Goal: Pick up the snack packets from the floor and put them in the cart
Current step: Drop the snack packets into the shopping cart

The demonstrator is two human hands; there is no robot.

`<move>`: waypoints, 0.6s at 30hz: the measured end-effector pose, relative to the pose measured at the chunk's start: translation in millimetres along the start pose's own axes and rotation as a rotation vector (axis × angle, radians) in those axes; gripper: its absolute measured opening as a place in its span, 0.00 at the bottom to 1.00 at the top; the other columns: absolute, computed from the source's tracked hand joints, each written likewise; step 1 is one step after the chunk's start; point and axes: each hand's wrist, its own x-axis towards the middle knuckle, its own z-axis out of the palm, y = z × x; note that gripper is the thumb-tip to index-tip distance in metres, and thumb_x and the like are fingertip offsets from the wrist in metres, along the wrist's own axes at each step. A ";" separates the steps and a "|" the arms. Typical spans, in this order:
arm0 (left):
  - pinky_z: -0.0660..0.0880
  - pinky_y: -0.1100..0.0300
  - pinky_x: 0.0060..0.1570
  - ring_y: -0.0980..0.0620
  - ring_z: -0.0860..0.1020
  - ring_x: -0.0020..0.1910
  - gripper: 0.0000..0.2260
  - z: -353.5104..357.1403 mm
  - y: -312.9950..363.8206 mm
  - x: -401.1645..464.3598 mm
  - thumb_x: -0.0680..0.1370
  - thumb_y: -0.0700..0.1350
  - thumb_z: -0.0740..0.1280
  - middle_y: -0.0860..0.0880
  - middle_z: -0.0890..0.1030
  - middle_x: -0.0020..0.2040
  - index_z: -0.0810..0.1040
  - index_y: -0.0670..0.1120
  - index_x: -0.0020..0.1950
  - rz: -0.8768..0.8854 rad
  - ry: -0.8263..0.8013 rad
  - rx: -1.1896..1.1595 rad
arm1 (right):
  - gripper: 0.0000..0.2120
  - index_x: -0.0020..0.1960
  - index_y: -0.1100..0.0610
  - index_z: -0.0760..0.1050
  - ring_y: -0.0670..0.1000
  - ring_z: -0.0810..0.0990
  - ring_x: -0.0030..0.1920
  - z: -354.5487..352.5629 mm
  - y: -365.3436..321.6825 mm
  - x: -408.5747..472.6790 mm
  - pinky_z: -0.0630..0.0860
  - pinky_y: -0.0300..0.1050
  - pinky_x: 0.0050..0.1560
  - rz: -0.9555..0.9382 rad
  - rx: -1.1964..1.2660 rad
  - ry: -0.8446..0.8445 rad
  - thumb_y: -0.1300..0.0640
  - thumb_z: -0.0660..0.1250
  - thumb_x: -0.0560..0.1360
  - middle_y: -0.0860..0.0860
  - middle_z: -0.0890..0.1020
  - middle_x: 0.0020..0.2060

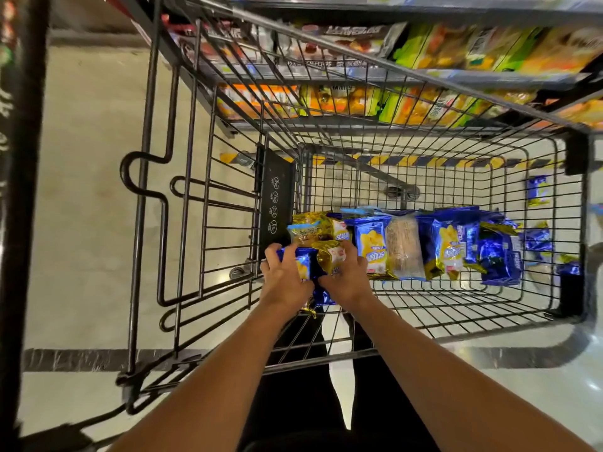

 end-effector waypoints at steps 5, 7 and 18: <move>0.67 0.55 0.64 0.44 0.60 0.70 0.37 -16.9 4.8 -11.1 0.72 0.45 0.73 0.47 0.53 0.75 0.58 0.51 0.78 -0.005 -0.008 0.010 | 0.42 0.78 0.55 0.52 0.59 0.64 0.67 -9.5 0.8 -5.1 0.68 0.50 0.62 0.042 0.042 0.018 0.59 0.72 0.72 0.59 0.61 0.69; 0.67 0.53 0.69 0.45 0.61 0.71 0.36 -24.9 8.3 -17.1 0.73 0.46 0.72 0.48 0.53 0.75 0.58 0.49 0.78 -0.017 -0.006 0.002 | 0.39 0.78 0.54 0.52 0.61 0.66 0.68 -18.7 -2.7 -10.1 0.69 0.54 0.64 0.043 0.061 0.042 0.55 0.71 0.74 0.60 0.60 0.69; 0.67 0.48 0.69 0.43 0.59 0.72 0.32 -69.9 90.4 -52.5 0.74 0.48 0.70 0.47 0.56 0.75 0.62 0.48 0.76 0.287 0.151 0.204 | 0.35 0.78 0.56 0.58 0.60 0.67 0.67 -136.0 -24.9 -79.0 0.69 0.51 0.64 -0.205 -0.149 0.423 0.53 0.70 0.76 0.58 0.66 0.68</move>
